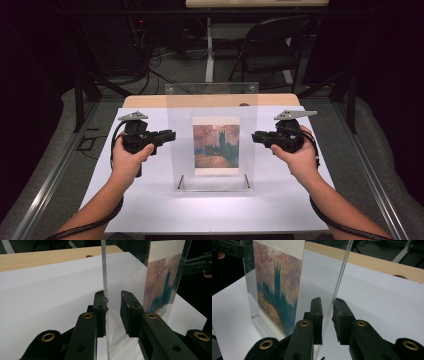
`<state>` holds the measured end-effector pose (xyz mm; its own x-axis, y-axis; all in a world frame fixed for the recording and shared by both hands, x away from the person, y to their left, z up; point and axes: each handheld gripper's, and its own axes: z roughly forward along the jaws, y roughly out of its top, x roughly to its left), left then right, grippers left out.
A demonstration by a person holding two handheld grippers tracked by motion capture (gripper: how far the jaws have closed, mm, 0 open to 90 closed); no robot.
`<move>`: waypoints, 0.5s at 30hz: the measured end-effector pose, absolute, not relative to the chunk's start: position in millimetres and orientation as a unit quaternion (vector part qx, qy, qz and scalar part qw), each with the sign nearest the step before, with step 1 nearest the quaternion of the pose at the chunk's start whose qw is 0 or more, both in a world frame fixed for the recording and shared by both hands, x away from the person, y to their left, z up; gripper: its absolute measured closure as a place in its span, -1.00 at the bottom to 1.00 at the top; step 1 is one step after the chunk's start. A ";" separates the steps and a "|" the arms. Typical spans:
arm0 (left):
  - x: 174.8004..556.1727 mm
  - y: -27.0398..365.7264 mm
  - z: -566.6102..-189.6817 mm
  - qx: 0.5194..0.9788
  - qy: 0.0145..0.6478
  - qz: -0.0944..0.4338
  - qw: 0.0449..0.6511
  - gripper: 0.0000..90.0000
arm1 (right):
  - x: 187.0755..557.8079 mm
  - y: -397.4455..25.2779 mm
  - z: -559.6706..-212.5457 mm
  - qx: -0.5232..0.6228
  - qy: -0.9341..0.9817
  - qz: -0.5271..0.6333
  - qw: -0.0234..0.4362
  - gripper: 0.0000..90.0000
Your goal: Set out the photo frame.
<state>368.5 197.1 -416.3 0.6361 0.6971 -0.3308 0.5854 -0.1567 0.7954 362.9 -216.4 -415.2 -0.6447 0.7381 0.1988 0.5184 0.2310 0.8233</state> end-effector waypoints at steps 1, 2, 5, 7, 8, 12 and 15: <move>366.5 197.3 -416.6 0.757 0.422 0.055 0.495 0.66 | 360.1 -216.6 -415.1 0.401 0.777 0.470 0.121 0.74; 363.7 197.8 -417.0 0.757 0.418 0.057 0.498 0.66 | 358.5 -216.8 -415.2 0.399 0.777 0.471 0.122 0.74; 356.9 198.6 -417.5 0.757 0.414 0.059 0.503 0.66 | 351.4 -218.5 -415.6 0.397 0.775 0.477 0.119 0.75; 350.9 199.2 -417.9 0.756 0.410 0.061 0.506 0.66 | 346.8 -219.3 -416.0 0.395 0.773 0.482 0.118 0.76; 348.3 199.6 -417.9 0.757 0.407 0.061 0.507 0.66 | 344.4 -219.8 -416.3 0.393 0.773 0.485 0.117 0.76; 336.8 200.9 -418.9 0.758 0.399 0.066 0.511 0.66 | 335.1 -221.8 -417.4 0.391 0.769 0.493 0.109 0.76; 329.1 201.4 -420.4 0.757 0.393 0.068 0.517 0.65 | 326.8 -222.2 -418.4 0.384 0.770 0.497 0.112 0.76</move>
<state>329.1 201.4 -420.4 0.6810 0.6667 -0.3029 0.5254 -0.1568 0.8363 326.8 -222.2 -418.4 -0.6803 0.7023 0.2096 0.4798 0.2106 0.8517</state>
